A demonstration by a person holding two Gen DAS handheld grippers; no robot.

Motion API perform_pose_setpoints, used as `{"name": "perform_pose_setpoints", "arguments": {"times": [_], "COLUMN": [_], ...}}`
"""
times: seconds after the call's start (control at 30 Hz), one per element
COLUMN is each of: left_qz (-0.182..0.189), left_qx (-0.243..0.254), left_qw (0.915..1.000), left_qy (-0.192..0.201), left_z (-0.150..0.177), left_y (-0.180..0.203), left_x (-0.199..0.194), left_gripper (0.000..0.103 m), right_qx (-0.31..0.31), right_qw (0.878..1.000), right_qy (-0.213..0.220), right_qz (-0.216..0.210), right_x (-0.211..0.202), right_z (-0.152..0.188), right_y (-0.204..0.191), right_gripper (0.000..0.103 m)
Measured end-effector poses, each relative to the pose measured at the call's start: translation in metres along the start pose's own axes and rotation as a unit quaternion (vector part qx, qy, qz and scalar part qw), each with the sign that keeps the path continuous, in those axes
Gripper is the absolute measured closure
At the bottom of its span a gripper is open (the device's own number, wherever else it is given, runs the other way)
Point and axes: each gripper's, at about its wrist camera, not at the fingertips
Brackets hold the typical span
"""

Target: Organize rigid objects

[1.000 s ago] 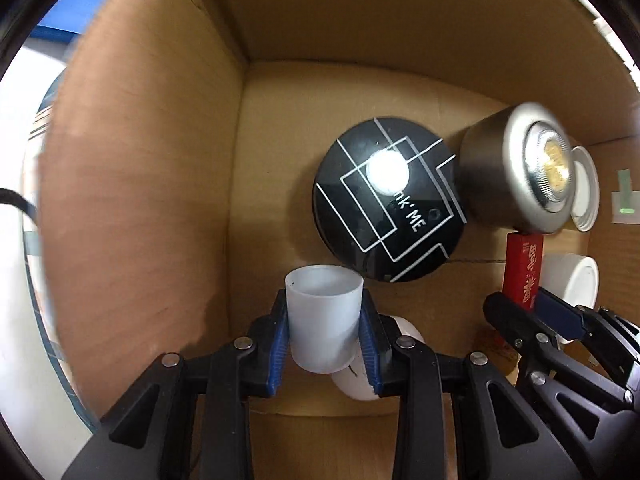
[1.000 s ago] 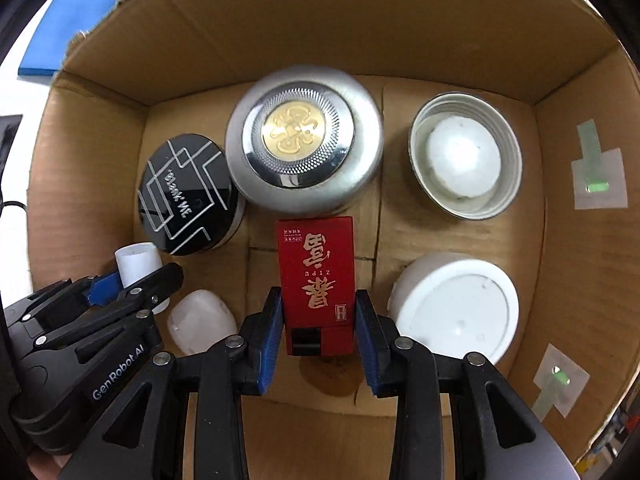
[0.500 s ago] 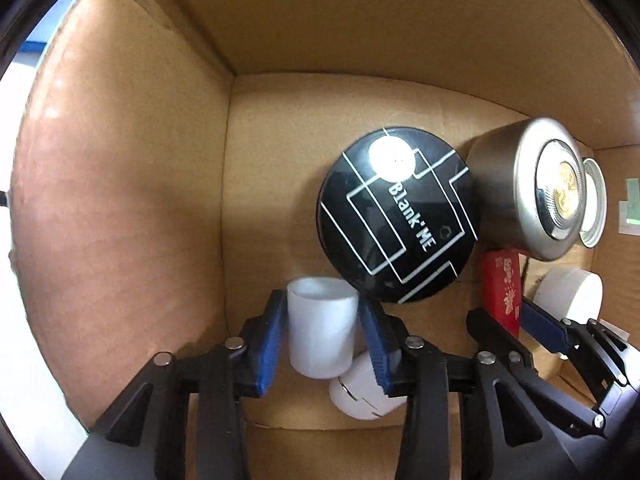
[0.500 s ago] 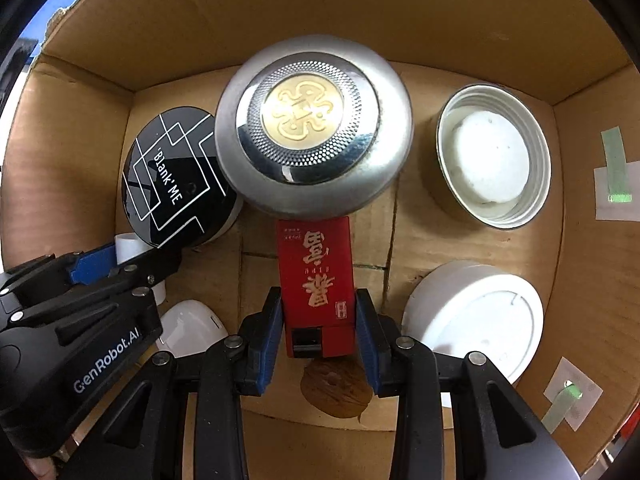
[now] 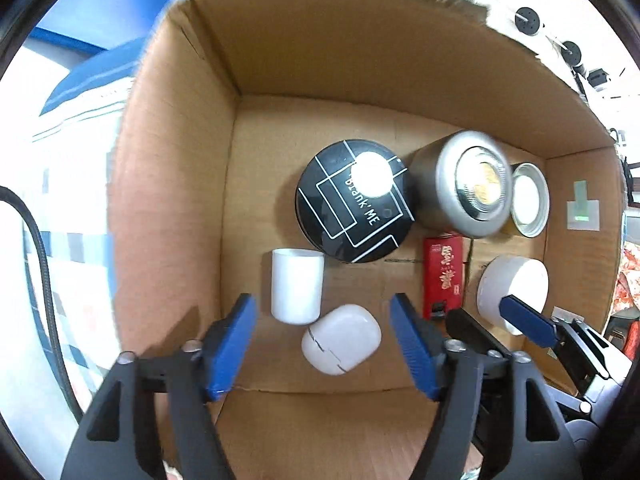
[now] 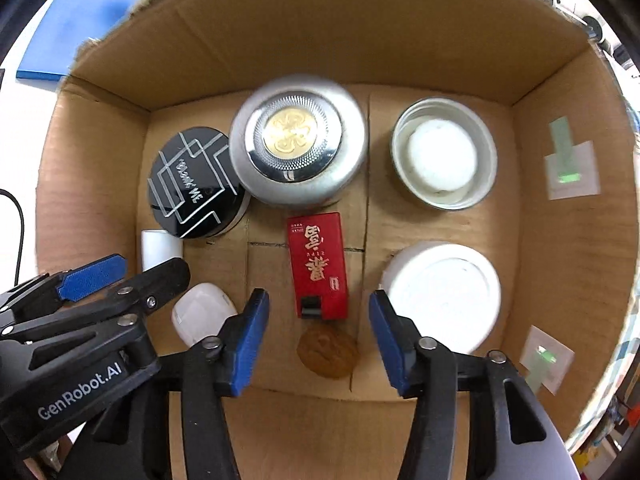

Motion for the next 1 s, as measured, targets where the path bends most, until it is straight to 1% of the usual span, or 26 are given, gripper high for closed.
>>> {"name": "perform_pose_setpoints", "arguments": {"times": [0.07,0.1,0.13,0.23,0.27,0.3,0.33,0.37,0.43,0.47,0.5,0.53,0.77,0.87,0.97,1.0], "left_qz": [-0.008,-0.012,-0.013,-0.017,-0.019,-0.024,-0.025,-0.026,-0.027,-0.027,-0.027,-0.028,-0.031,-0.036,-0.040,-0.041], "left_qx": [0.003,0.004,0.005,0.007,0.007,0.008,0.008,0.008,0.005,0.005,0.004,0.002,-0.001,0.000,0.000,0.002], "left_qw": [0.9999,0.9997,0.9996,0.9990,0.9989,0.9985,0.9983,0.9981,0.9978,0.9977,0.9975,0.9974,0.9960,0.9942,0.9917,0.9905], "left_qy": [0.013,0.019,0.024,0.040,0.043,0.048,0.053,0.056,0.061,0.062,0.065,0.067,0.084,0.101,0.122,0.131], "left_z": [0.003,0.007,0.006,0.017,0.018,0.021,0.022,0.024,0.028,0.028,0.032,0.035,0.043,0.053,0.068,0.075], "left_y": [0.007,0.008,0.020,0.024,0.022,0.024,0.021,0.019,0.018,0.005,0.004,0.002,0.002,0.005,0.010,0.012], "left_x": [-0.010,-0.015,-0.026,-0.040,-0.043,-0.047,-0.048,-0.049,-0.052,-0.055,-0.057,-0.055,-0.065,-0.082,-0.104,-0.115], "left_gripper": [0.020,0.019,0.017,0.016,0.011,0.007,0.000,0.000,0.000,0.000,0.000,0.000,0.000,0.000,0.000,0.000], "right_qx": [-0.001,-0.002,-0.002,-0.003,-0.003,-0.004,-0.007,-0.008,-0.009,-0.010,-0.009,-0.008,0.003,0.002,0.002,0.002], "right_qw": [1.000,1.000,1.000,0.999,0.999,0.999,0.999,0.998,0.998,0.997,0.997,0.997,0.997,0.996,0.995,0.994], "right_qy": [0.009,0.015,0.020,0.029,0.031,0.033,0.038,0.041,0.049,0.051,0.053,0.056,0.062,0.071,0.088,0.098], "right_qz": [0.009,0.017,0.020,0.029,0.031,0.035,0.038,0.040,0.046,0.051,0.058,0.060,0.054,0.052,0.047,0.044], "right_x": [-0.011,-0.017,-0.021,-0.034,-0.038,-0.043,-0.049,-0.051,-0.057,-0.058,-0.059,-0.060,-0.066,-0.075,-0.097,-0.110], "right_z": [0.005,0.008,0.008,0.014,0.016,0.017,0.020,0.021,0.024,0.026,0.028,0.029,0.038,0.044,0.057,0.064], "right_y": [0.002,0.003,0.005,0.013,0.015,0.017,0.017,0.018,0.023,0.026,0.028,0.030,0.036,0.036,0.037,0.038], "right_gripper": [0.046,0.043,0.042,0.041,0.040,0.038,0.034,0.032,0.019,0.016,0.006,0.001,0.000,0.000,0.000,0.000]}}
Point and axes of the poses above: each gripper's, at about its wrist camera, not at the fingertips, and x roughly the way its jaws point, y to its right, z to its underside, and after that the axes turned 5 degrees about x, right-handed
